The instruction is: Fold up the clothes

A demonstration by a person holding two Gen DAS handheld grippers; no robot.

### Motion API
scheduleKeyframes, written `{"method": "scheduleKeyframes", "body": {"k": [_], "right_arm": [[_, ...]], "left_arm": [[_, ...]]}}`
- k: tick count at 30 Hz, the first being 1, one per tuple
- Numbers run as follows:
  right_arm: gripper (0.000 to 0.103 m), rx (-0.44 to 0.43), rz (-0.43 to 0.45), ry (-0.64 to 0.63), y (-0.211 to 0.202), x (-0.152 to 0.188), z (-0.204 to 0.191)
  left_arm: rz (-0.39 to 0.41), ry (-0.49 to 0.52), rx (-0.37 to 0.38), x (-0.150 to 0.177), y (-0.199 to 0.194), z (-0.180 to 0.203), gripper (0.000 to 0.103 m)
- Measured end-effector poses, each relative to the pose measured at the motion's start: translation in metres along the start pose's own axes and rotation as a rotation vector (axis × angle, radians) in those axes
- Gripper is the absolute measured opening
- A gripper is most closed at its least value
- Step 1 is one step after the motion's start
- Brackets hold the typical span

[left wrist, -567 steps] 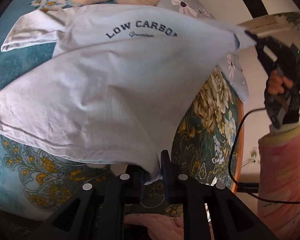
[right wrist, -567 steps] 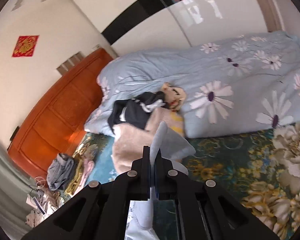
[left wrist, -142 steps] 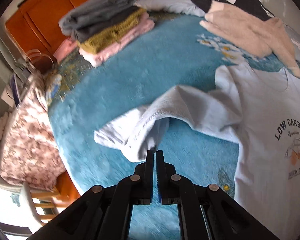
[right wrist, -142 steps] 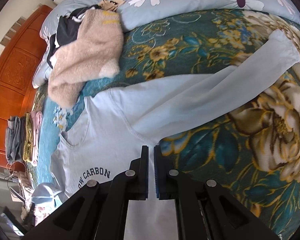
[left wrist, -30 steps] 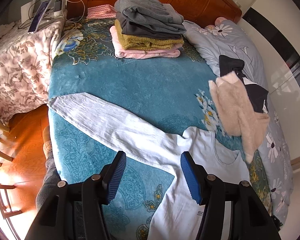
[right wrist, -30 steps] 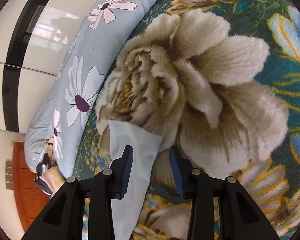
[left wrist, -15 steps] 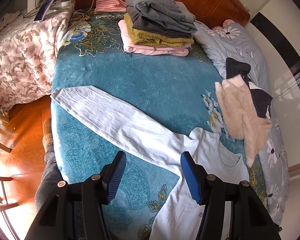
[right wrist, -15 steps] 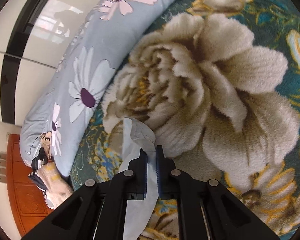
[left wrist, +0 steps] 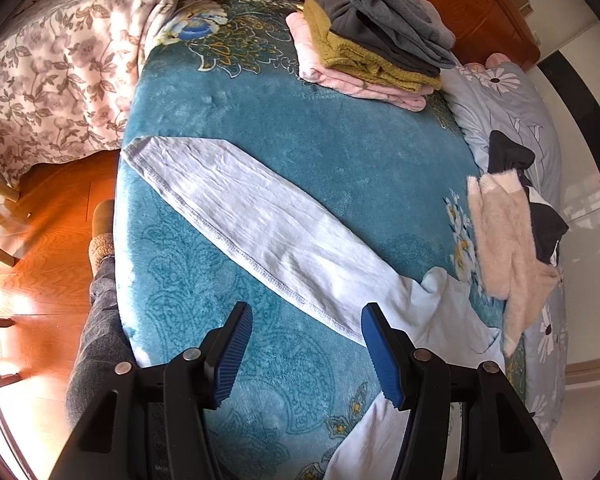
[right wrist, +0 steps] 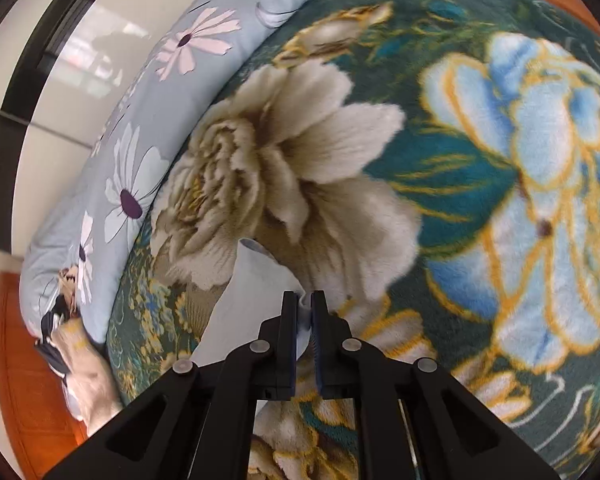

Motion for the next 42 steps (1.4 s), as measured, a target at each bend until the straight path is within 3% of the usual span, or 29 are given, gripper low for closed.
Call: {"method": "scheduleKeyframes", "body": {"k": [3, 5, 7, 10, 14, 15, 20, 23, 30, 32, 33, 36, 39, 40, 42], "right_arm": [[0.014, 0.125, 0.098, -0.087, -0.027, -0.003, -0.012], [0.019, 0.127, 0.151, -0.166, -0.043, 0.002, -0.032], [0.032, 0.087, 0.158, -0.246, -0.053, 0.015, -0.057], [0.032, 0.019, 0.142, -0.356, -0.062, 0.051, -0.105], [0.038, -0.115, 0.043, -0.522, -0.060, 0.123, -0.177], [0.043, -0.131, 0.003, -0.567, -0.056, 0.142, -0.193], [0.043, -0.189, -0.143, -0.702, -0.038, 0.232, -0.250], [0.043, -0.202, -0.199, -0.747, -0.030, 0.272, -0.267], [0.043, -0.215, -0.258, -0.841, -0.027, 0.332, -0.291], [0.043, -0.217, -0.267, -0.858, -0.027, 0.340, -0.294], [0.043, -0.218, -0.271, -0.864, -0.027, 0.342, -0.294], [0.043, -0.213, -0.286, -0.873, -0.026, 0.349, -0.294], [0.043, -0.205, -0.298, -0.872, -0.024, 0.353, -0.292], [0.043, -0.204, -0.301, -0.872, -0.024, 0.353, -0.291], [0.043, -0.203, -0.306, -0.870, -0.024, 0.353, -0.289]], "left_arm": [[0.006, -0.056, -0.019, -0.013, 0.010, -0.023, 0.061], [0.006, -0.094, -0.035, -0.023, 0.020, -0.040, 0.061], [0.018, -0.132, -0.069, -0.036, 0.029, -0.059, 0.061], [0.033, -0.183, -0.108, -0.056, 0.043, -0.088, 0.061], [0.051, -0.262, -0.139, -0.082, 0.060, -0.127, 0.061], [0.055, -0.284, -0.137, -0.088, 0.063, -0.136, 0.061], [0.054, -0.360, -0.143, -0.104, 0.077, -0.172, 0.061], [0.056, -0.395, -0.087, -0.108, 0.082, -0.179, 0.061], [0.058, -0.317, 0.025, -0.114, 0.085, -0.146, 0.056], [0.055, -0.264, 0.005, -0.115, 0.087, -0.140, 0.030], [0.054, -0.228, -0.014, -0.116, 0.087, -0.137, 0.003], [0.135, -0.099, -0.008, -0.125, 0.069, -0.119, 0.003], [0.279, -0.006, -0.029, -0.144, 0.034, -0.107, 0.002], [0.301, -0.001, -0.051, -0.148, 0.027, -0.110, 0.002], [0.266, 0.005, -0.104, -0.145, 0.037, -0.122, 0.002]]}}
Point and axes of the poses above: each gripper's, at about its wrist camera, not at the fingertips, and y roughly the way its jaws point, z to its right, x to its underside, the point moved 7 cm from there along y, roughly the way its jaws point, and after that the axes turned 7 degrees about z, right-handed, at the moved point
